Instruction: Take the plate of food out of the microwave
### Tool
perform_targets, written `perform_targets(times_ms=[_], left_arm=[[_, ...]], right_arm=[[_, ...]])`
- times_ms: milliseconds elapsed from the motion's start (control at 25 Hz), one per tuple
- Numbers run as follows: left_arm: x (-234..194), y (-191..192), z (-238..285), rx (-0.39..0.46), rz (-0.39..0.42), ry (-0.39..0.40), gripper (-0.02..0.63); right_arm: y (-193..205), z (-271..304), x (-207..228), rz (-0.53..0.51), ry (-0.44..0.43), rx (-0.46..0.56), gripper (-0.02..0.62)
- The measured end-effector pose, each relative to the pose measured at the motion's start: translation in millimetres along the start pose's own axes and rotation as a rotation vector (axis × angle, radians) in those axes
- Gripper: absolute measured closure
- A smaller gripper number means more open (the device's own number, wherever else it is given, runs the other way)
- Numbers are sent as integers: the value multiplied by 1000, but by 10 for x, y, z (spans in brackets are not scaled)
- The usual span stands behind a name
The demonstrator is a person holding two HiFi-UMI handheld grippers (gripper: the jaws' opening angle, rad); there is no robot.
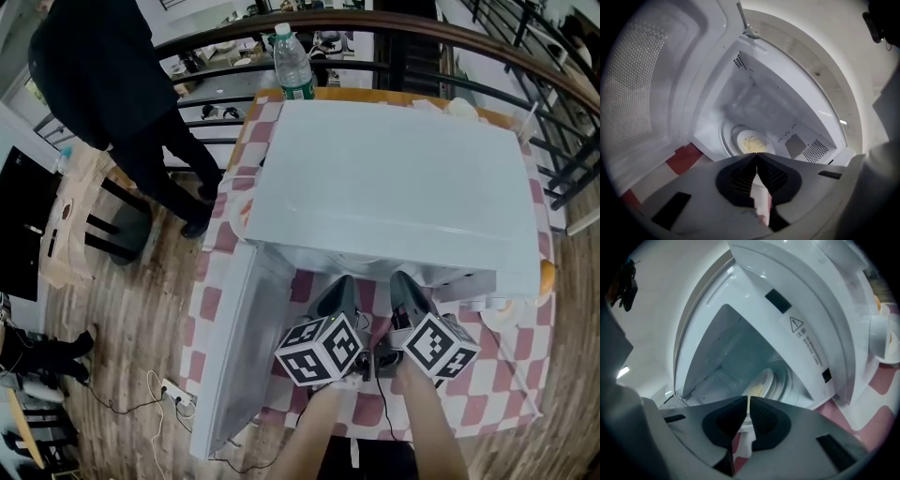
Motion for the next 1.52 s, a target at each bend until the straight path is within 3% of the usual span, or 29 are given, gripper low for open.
perform_targets(times_ms=[40, 160, 320, 480, 680, 920, 1000, 1240, 1520], left_arm=[[-15, -4, 21, 1, -15, 0, 601], [-79, -2, 71, 10, -82, 0, 588], [-168, 35, 174, -15, -167, 43, 572], [-191, 66, 263, -54, -198, 105, 567], [-232, 74, 326, -61, -242, 114, 561], [-271, 85, 392, -68, -267, 98, 500], [-283, 81, 406, -64, -278, 90, 477], [-351, 60, 429, -40, -318, 48, 455], [-371, 37, 473, -29, -331, 30, 433]], right_arm=[[15, 27, 4, 34, 5, 0, 549], [30, 101, 30, 116, 15, 12, 549], [51, 180, 65, 145, 13, 10, 549], [73, 221, 80, 162, 11, 11, 548], [93, 298, 118, 206, 9, 16, 548], [104, 363, 176, 260, 29, 16, 546], [107, 388, 186, 280, 22, 15, 518], [117, 444, 240, 314, 42, 16, 469], [99, 485, 275, 306, 62, 12, 468]])
Point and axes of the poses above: the fingertips, and each gripper's own axes: z forward along the fingers, x to its right, y out of its underside, the point moved 9 cm from there along -z, backward along the fingers, and after that the axes turned 11 degrees about x, right-handed, at the moved point
